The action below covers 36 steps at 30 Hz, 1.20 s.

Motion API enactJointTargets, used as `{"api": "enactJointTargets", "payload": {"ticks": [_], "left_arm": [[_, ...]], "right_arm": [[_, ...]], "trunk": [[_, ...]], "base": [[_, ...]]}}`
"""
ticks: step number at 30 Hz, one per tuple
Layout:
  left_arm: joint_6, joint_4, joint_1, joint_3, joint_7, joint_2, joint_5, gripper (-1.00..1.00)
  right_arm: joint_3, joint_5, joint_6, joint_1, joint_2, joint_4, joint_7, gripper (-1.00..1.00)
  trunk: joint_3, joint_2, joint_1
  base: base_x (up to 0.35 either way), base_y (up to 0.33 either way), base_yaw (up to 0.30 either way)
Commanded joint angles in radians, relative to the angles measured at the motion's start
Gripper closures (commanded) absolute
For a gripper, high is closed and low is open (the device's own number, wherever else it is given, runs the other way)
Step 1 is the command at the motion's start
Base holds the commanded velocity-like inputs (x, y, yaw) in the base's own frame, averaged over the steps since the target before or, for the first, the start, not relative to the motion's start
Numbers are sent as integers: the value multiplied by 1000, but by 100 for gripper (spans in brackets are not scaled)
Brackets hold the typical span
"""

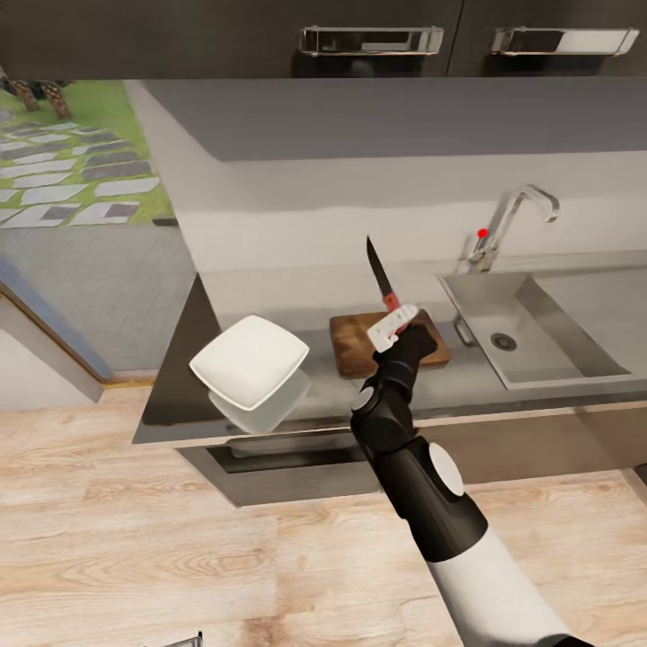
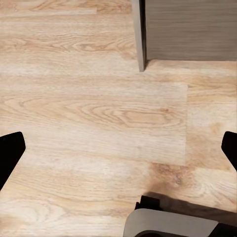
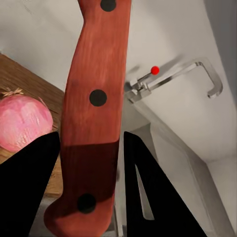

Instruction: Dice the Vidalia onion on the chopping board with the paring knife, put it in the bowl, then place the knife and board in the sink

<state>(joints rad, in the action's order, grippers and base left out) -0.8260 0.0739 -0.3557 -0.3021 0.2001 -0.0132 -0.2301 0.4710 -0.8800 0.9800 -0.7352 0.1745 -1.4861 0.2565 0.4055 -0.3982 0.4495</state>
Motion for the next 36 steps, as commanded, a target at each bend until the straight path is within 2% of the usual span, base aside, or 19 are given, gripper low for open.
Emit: {"api": "enactJointTargets", "payload": {"ticks": [1, 13, 19, 31, 36], "left_arm": [[-5, 4, -2, -5, 7, -1, -11, -100], [-5, 4, -2, -5, 7, -1, -11, -100], [-5, 4, -2, -5, 7, -1, -11, -100], [-5, 4, -2, -5, 7, 1, -11, -100], [-5, 4, -2, -5, 7, 1, -11, -100]], "right_arm": [[2, 7, 5, -1, 0, 6, 9, 100], [-6, 7, 2, 1, 0, 36, 12, 100], [-44, 7, 2, 3, 0, 36, 12, 100], [-91, 7, 1, 8, 0, 75, 11, 100], [-96, 7, 0, 9, -18, 129, 10, 100]], "trunk": [[2, -2, 1], [2, -2, 1], [2, -2, 1], [2, -2, 1], [2, -2, 1]], "base": [[0, 34, 0], [0, 6, 0], [0, 0, 0], [0, 0, 0], [0, 0, 0]]}}
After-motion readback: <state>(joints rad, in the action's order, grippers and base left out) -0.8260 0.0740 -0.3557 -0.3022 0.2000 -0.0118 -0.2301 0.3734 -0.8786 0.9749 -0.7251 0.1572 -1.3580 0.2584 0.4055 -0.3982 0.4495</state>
